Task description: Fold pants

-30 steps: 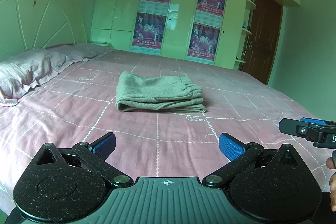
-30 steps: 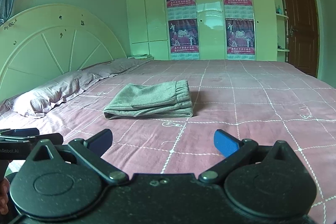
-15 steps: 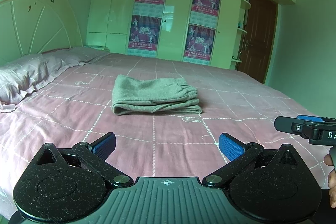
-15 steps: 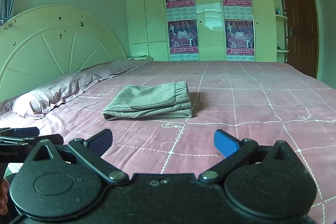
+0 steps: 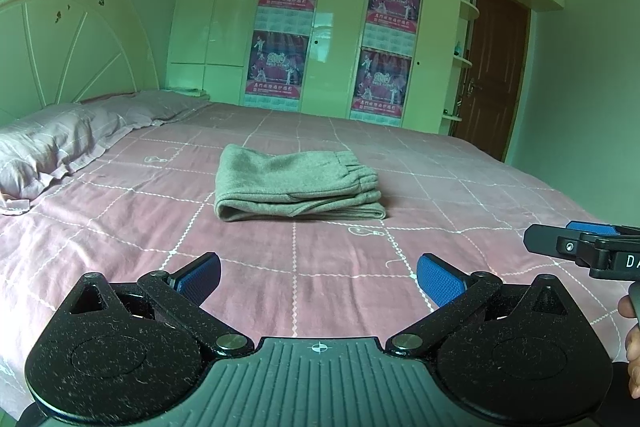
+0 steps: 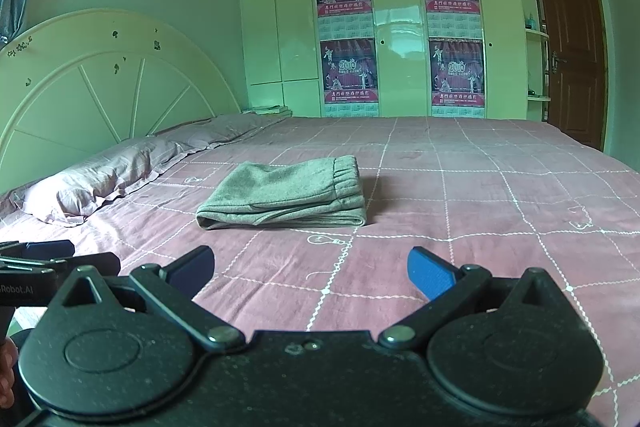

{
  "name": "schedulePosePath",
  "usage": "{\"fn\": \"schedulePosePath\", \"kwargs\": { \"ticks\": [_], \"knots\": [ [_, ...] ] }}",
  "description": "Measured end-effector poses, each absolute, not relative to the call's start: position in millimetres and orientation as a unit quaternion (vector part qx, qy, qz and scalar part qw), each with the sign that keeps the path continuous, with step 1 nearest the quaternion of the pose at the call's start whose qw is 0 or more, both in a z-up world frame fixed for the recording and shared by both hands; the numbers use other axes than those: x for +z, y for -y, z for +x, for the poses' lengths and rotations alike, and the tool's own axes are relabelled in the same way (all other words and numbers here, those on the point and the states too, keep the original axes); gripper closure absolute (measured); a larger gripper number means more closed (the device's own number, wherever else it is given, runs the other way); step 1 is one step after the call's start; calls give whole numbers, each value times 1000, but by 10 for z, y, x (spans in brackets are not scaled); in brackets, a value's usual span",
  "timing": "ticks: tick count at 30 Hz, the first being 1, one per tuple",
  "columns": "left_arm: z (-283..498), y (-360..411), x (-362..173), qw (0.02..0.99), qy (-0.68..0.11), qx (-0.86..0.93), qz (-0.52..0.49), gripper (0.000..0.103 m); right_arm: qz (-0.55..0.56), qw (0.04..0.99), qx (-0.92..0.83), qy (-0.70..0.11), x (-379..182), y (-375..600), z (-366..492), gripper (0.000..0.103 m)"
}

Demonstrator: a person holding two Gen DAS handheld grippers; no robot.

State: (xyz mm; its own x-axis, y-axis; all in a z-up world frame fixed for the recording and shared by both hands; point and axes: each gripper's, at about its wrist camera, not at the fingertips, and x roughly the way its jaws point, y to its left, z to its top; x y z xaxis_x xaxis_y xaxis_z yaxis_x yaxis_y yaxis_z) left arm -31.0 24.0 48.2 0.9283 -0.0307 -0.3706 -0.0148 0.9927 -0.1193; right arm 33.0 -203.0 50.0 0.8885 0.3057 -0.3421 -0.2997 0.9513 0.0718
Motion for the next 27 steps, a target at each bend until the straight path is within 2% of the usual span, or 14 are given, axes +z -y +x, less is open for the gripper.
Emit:
{"fn": "schedulePosePath", "kwargs": {
  "ticks": [27],
  "knots": [
    [-344, -203, 531, 985, -168, -5, -46, 0, 0, 971, 166, -173, 563, 2088, 299, 6]
  ]
}}
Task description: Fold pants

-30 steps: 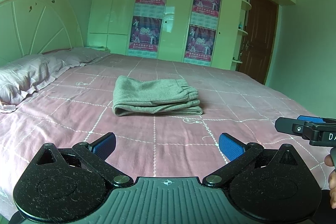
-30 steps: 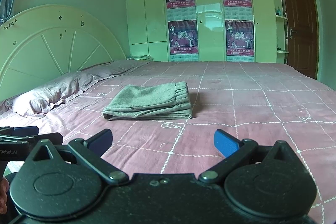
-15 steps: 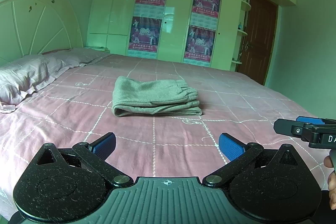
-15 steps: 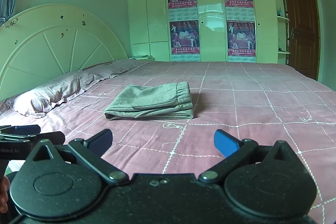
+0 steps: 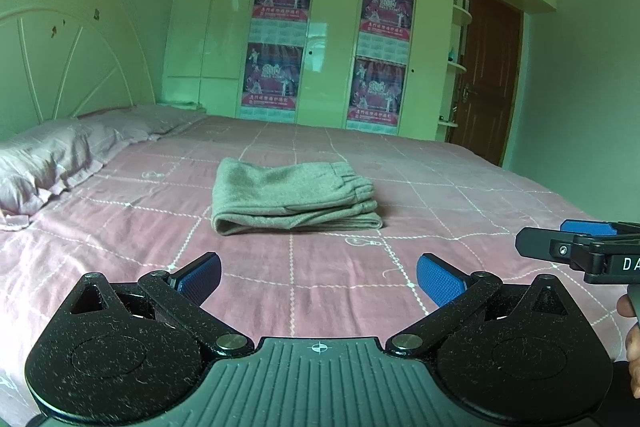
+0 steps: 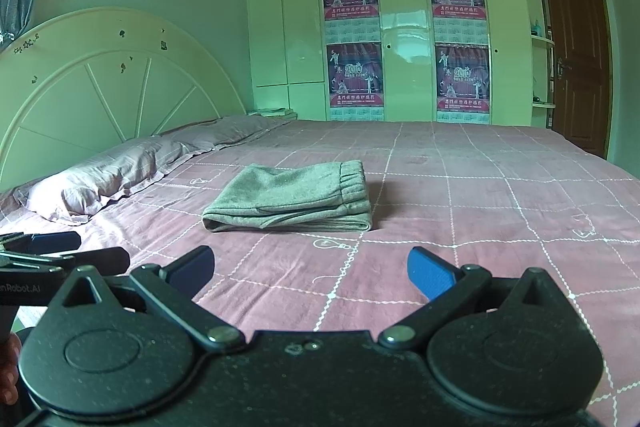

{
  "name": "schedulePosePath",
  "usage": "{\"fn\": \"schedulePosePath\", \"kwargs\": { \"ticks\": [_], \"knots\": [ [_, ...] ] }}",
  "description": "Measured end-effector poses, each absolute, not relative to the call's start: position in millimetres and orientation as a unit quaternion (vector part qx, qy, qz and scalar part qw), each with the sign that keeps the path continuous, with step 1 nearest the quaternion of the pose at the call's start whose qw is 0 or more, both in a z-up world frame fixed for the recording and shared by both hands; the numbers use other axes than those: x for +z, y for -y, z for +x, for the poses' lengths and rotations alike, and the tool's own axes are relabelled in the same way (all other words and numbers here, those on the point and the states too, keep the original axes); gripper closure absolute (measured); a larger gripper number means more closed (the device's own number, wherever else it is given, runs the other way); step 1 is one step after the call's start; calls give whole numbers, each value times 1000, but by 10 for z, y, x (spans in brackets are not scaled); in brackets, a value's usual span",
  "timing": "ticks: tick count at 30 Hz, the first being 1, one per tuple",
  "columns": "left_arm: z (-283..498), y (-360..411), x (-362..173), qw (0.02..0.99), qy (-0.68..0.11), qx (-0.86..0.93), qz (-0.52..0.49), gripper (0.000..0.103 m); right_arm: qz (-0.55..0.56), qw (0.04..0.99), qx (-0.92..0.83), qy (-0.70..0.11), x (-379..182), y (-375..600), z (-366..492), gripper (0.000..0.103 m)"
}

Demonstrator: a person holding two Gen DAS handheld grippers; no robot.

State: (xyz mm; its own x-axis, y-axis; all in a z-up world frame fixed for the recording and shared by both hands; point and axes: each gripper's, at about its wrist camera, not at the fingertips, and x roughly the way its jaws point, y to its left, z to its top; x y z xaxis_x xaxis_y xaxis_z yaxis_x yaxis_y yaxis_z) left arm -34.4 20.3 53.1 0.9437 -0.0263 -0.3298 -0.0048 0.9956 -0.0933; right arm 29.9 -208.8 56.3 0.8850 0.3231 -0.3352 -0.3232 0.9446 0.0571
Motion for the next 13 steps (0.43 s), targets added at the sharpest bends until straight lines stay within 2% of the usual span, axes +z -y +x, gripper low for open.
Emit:
{"fn": "schedulePosePath", "kwargs": {
  "ticks": [13],
  "knots": [
    [-385, -218, 552, 987, -151, -14, -58, 0, -2, 970, 172, -173, 569, 2089, 309, 6]
  ]
}}
